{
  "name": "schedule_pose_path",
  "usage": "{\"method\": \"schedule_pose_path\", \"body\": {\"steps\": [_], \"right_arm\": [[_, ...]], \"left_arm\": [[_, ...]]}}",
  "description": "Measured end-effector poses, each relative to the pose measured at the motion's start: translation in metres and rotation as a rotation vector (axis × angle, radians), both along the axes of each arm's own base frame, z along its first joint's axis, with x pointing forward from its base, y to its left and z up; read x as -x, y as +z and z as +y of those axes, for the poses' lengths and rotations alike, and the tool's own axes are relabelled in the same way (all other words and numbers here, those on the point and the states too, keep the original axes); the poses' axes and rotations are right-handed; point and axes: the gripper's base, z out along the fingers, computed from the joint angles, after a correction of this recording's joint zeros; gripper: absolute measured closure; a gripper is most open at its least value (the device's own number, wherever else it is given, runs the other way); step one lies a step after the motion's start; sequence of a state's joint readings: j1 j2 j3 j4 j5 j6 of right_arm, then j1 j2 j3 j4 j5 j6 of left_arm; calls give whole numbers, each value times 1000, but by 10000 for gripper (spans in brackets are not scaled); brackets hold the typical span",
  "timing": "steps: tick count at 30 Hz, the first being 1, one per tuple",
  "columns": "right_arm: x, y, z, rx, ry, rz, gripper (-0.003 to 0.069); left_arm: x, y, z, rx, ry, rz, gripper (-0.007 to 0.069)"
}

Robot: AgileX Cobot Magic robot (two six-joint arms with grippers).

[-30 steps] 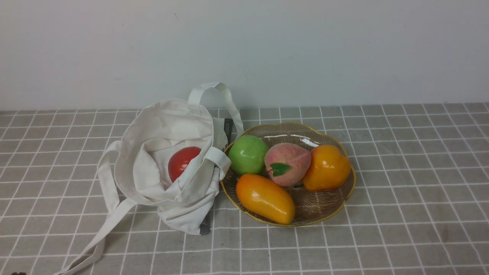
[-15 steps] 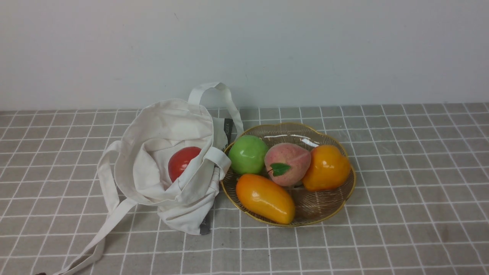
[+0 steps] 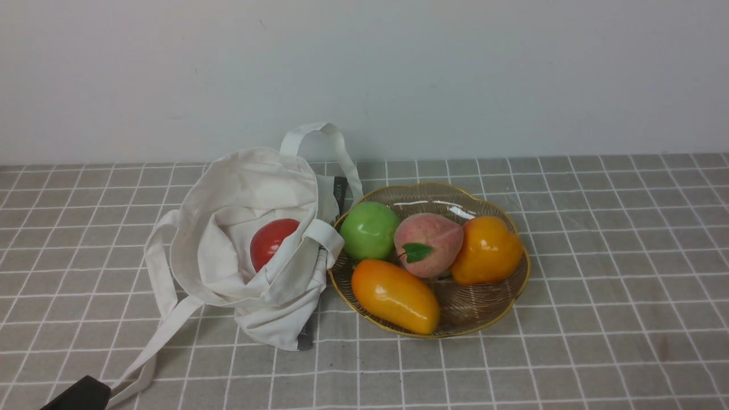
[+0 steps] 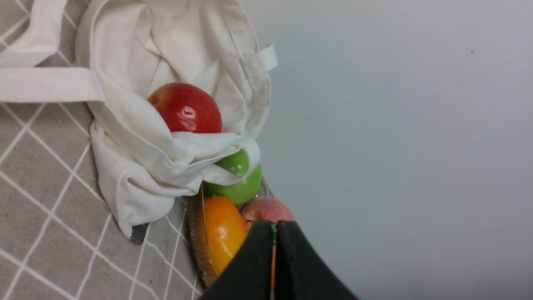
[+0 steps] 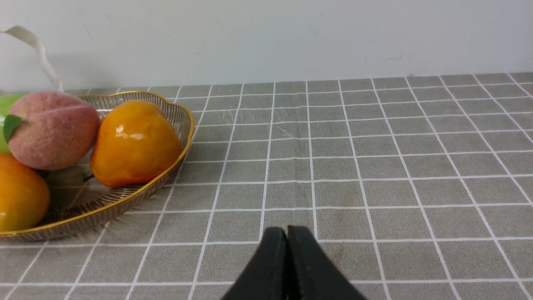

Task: Take the fruit out of the bag on the grey coffee tablecloth and place them on the plate.
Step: 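Reach into the white bag and grasp the apple with the left gripper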

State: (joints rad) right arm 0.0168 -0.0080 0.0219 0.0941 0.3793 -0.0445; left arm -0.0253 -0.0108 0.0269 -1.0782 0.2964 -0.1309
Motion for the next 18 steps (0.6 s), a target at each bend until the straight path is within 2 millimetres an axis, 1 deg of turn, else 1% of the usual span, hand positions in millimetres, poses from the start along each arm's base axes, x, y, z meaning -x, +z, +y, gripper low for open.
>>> {"method": "schedule_pose_path", "body": {"steps": [2,3,5,7,9,11,12,13,14,15,16,18], "right_arm": [[0,0,0,0,0,0,674],[0,0,0,0,0,0,674],[0,0,0,0,0,0,674],[0,0,0,0,0,0,674],[0,0,0,0,0,0,674],[0,0,0,0,0,0,674],[0,0,0,0,0,0,674],[0,0,0,0,0,0,674],[0,0,0,0,0,0,674],[0,0,0,0,0,0,674],[0,0,0,0,0,0,674],[0,0,0,0,0,0,674]], "left_arm": [[2,11,-1,-102,-18,-60,632],[4,25,-1,-163,-24,-120,632],[8,45,-1,-256,-21,-206,632],[11,74,-1,-338,-13,-284,632],[6,96,-3,-416,-26,-299,632],[-7,109,-7,-490,-92,-253,632],[-12,110,-10,-516,-134,-224,632],[-21,111,-14,-540,-200,-165,632],[-30,110,-16,-551,-249,-110,632],[-40,106,-21,-573,-345,-22,632],[-48,99,-24,-576,-417,59,632],[-71,75,-29,-614,-627,308,632]]}}
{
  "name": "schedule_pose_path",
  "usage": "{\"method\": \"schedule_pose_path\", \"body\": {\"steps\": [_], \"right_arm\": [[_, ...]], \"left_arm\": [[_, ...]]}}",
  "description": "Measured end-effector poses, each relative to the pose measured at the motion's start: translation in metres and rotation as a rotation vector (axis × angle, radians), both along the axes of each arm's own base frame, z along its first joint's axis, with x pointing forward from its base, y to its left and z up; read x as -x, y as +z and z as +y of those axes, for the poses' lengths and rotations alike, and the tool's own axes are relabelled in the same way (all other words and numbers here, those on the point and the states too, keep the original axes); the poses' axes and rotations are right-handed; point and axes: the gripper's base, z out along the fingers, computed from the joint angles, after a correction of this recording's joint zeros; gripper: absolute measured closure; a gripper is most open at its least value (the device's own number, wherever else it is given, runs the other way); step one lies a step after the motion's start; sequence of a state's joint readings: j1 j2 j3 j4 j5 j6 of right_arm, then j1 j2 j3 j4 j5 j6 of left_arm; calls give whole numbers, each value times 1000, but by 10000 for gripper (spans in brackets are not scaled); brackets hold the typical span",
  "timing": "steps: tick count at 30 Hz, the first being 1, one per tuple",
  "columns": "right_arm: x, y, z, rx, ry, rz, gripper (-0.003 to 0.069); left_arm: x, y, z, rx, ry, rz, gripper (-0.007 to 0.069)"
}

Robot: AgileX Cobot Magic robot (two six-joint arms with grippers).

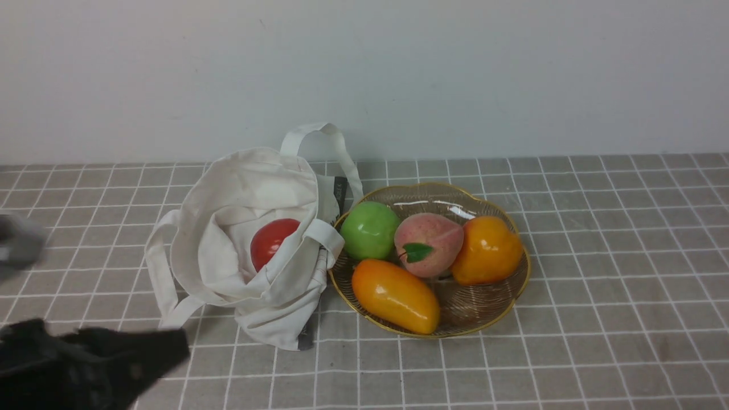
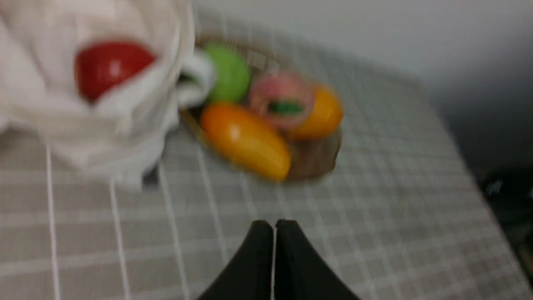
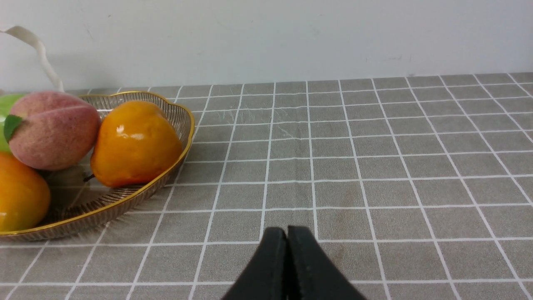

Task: Take the fruit out of the bag on the grey coffee tablecloth and place them on the plate.
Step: 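Reach into the white bag and grasp the apple with the left gripper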

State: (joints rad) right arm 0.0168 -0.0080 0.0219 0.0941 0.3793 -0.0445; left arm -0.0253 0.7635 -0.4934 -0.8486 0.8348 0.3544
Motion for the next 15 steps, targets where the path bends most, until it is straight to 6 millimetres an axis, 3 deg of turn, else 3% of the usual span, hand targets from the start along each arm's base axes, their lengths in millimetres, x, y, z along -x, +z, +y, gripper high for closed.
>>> {"method": "schedule_pose_path", "body": {"steps": [5,6,8,9,10,11,12,15], "right_arm": [[0,0,0,0,0,0,674],[0,0,0,0,0,0,674],[0,0,0,0,0,0,674],[0,0,0,0,0,0,674],[0,0,0,0,0,0,674],[0,0,0,0,0,0,674],[0,0,0,0,0,0,674],[0,0,0,0,0,0,674]], "left_arm": [[-49,-26,1,-154,-202,386,632],[-52,-26,2,-160,-204,389,632],[-82,-22,4,-206,-242,430,632],[-85,-22,4,-211,-245,432,632],[-109,-17,3,-221,-243,423,632],[-111,-16,3,-223,-244,421,632],[-135,-12,-3,-240,-253,412,632],[-156,-8,-20,-288,-303,414,632]]}}
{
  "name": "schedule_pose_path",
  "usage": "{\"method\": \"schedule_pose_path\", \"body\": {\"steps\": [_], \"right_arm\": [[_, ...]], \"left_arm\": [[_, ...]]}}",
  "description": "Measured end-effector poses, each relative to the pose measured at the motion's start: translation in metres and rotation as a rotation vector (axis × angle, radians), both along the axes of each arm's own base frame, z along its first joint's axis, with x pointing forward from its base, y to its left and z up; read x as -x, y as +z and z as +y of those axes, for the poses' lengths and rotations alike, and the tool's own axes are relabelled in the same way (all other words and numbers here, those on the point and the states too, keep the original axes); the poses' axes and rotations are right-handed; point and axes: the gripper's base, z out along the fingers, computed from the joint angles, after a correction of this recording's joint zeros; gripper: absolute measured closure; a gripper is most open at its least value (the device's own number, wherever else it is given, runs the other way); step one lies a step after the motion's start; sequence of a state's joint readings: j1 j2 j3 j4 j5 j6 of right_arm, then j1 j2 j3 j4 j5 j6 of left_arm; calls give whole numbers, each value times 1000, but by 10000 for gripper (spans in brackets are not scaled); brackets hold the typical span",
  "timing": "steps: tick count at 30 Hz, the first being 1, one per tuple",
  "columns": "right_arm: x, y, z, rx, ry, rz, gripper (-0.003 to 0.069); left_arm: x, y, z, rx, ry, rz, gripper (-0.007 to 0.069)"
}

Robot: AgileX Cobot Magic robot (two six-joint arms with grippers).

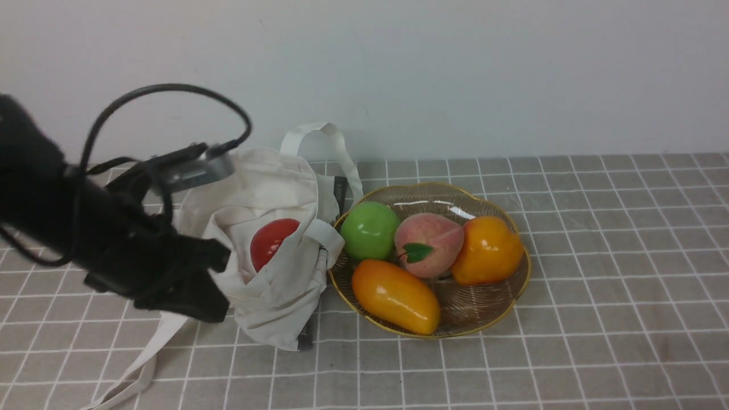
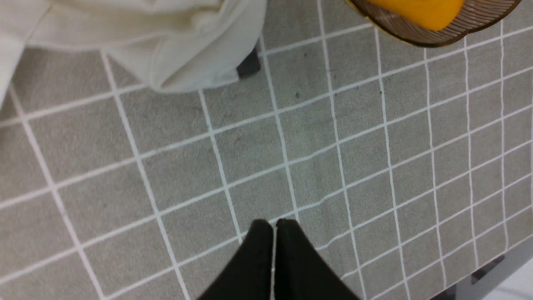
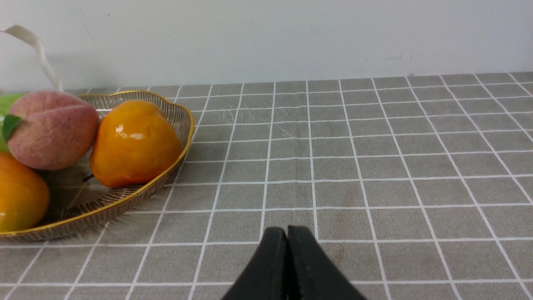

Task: Take the fruit out of the bag on the grey coffee tablecloth and place them on the plate.
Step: 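Reach into the white bag and grasp the apple with the left gripper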

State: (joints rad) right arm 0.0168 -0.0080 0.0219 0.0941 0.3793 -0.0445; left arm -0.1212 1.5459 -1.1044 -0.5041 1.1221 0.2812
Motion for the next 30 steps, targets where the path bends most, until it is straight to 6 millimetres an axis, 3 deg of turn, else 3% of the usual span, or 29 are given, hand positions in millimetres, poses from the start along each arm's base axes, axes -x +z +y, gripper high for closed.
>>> {"method": "schedule_pose_path", "body": {"steps": [6,12,18,23,30], "right_arm": [[0,0,0,0,0,0,674],[0,0,0,0,0,0,674],[0,0,0,0,0,0,674],[0,0,0,0,0,0,674],[0,0,0,0,0,0,674]], "left_arm": [[-38,13,-39,-254,-98,-78,631],[-70,23,-39,-403,-13,-185,618],[-88,3,-43,-405,12,-194,536],[-99,-15,-47,-388,82,-189,413],[-113,-26,-52,-334,201,-237,144]]}}
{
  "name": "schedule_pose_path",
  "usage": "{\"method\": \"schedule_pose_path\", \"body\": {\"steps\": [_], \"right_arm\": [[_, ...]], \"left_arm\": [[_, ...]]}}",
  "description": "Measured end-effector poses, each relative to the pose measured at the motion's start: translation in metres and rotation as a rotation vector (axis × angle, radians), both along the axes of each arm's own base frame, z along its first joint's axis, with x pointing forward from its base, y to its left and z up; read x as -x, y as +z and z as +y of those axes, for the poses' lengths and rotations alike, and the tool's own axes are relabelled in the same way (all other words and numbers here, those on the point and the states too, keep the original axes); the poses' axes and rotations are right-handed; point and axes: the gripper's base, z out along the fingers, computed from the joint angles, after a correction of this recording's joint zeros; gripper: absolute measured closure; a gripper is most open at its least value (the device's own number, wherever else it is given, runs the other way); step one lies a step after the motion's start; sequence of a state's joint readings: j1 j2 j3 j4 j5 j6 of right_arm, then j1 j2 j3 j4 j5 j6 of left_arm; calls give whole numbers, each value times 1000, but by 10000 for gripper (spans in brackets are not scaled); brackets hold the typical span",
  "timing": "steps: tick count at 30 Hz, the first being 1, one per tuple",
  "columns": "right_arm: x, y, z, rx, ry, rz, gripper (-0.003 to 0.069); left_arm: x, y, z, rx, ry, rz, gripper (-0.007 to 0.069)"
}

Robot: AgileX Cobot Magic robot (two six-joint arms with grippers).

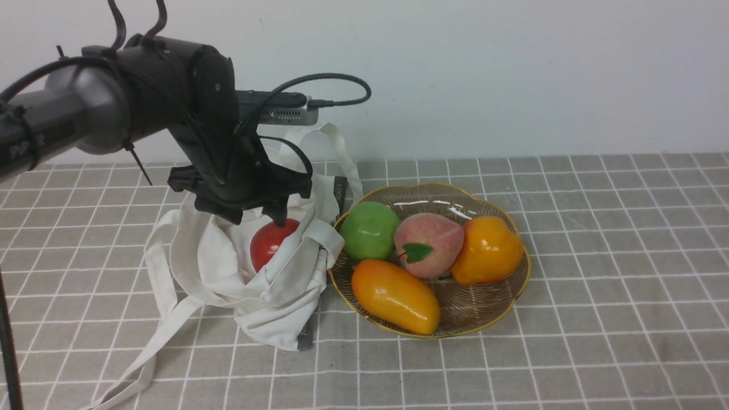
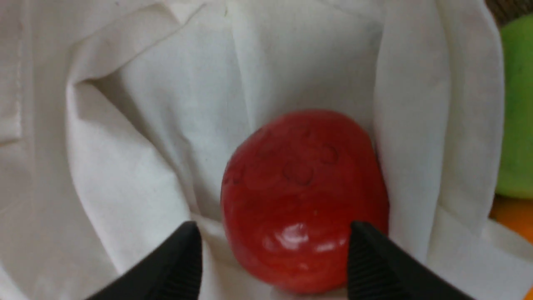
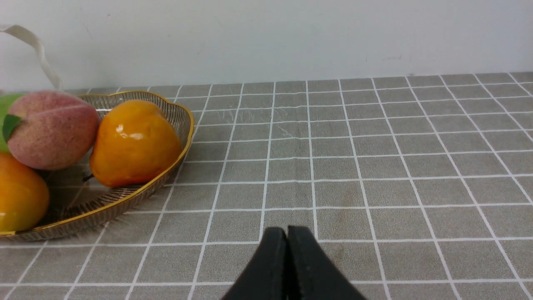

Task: Take the fruit out of the bag on the grey coffee tablecloth and place them on the plate.
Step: 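Reach into the white bag and grasp the apple with the left gripper, then place the held apple onto the plate with the left gripper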

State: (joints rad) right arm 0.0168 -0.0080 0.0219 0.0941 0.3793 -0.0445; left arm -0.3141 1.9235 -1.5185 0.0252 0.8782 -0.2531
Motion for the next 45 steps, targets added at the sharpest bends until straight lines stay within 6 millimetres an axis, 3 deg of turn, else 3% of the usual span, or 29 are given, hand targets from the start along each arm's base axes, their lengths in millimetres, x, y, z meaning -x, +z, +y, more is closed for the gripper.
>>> {"method": "schedule_pose_path", "body": {"steps": [5,8,19,29,33,42,45], "right_arm": [[0,0,0,0,0,0,674],[0,0,0,0,0,0,674],[0,0,0,0,0,0,674],[0,0,0,0,0,0,674],[0,0,0,0,0,0,674],[0,0,0,0,0,0,674],[0,0,0,0,0,0,674]], "left_arm": [[-7,-23,-3,27,73,42,-5],[-10,-37,-6,41,91,80,-32],[-20,-49,-10,56,98,72,17],[-18,-41,-6,29,78,65,17],[-12,-24,7,-32,80,101,17],[7,80,15,33,43,-77,21],[13,94,6,149,31,-81,21]]}}
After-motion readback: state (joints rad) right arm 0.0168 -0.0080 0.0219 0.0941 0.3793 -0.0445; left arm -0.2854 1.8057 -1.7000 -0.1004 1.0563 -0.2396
